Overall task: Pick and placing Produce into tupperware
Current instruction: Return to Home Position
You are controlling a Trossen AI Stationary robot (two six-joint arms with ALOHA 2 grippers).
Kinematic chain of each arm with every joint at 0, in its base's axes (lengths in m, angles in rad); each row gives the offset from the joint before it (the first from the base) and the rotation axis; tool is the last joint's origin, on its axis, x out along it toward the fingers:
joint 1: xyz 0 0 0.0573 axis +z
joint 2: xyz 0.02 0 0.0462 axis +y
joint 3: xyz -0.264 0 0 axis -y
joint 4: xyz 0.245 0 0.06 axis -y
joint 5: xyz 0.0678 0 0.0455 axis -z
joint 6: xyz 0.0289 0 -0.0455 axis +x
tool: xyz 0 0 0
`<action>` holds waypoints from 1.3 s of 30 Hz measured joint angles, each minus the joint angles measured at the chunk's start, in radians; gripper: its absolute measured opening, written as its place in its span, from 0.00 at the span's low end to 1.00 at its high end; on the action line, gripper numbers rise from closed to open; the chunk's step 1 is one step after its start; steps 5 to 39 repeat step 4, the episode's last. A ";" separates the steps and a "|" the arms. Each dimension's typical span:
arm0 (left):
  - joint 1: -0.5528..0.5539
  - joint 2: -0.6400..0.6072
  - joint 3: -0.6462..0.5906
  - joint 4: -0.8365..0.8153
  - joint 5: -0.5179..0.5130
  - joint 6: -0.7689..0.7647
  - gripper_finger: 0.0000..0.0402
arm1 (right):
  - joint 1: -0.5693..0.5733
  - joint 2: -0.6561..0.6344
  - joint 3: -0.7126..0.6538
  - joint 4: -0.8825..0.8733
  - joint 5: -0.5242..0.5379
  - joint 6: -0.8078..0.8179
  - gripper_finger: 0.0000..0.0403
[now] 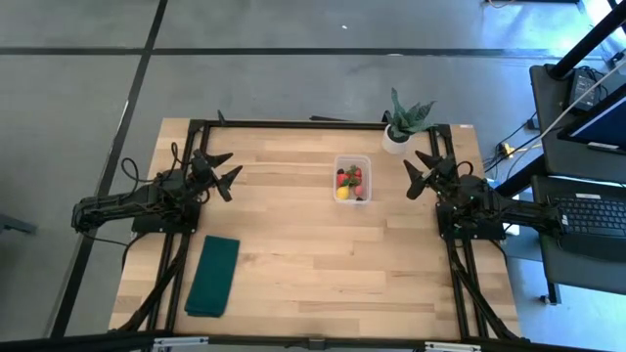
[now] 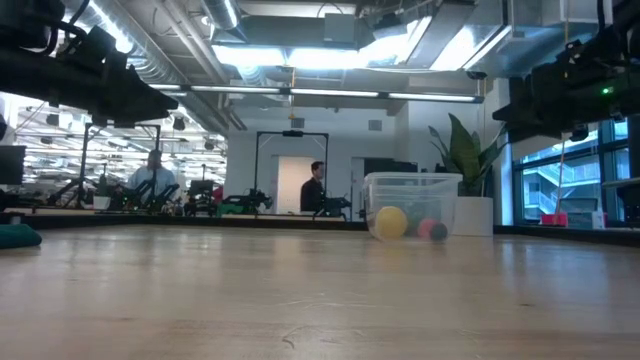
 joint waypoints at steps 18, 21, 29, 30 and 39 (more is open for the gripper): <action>0.000 0.000 0.000 0.000 0.000 0.000 0.62 | 0.000 0.000 0.000 0.000 0.000 0.000 0.63; 0.000 0.000 0.000 0.000 0.000 0.000 0.62 | 0.000 0.000 0.000 0.000 0.000 0.000 0.63; 0.000 0.000 0.000 0.000 0.000 0.000 0.62 | 0.000 0.000 0.000 0.000 0.000 0.000 0.63; 0.000 0.000 0.000 0.000 0.000 0.000 0.62 | 0.000 0.000 0.000 0.000 0.000 0.000 0.63; 0.000 0.000 0.000 0.000 0.000 0.000 0.62 | 0.000 0.000 0.000 0.000 0.000 0.000 0.63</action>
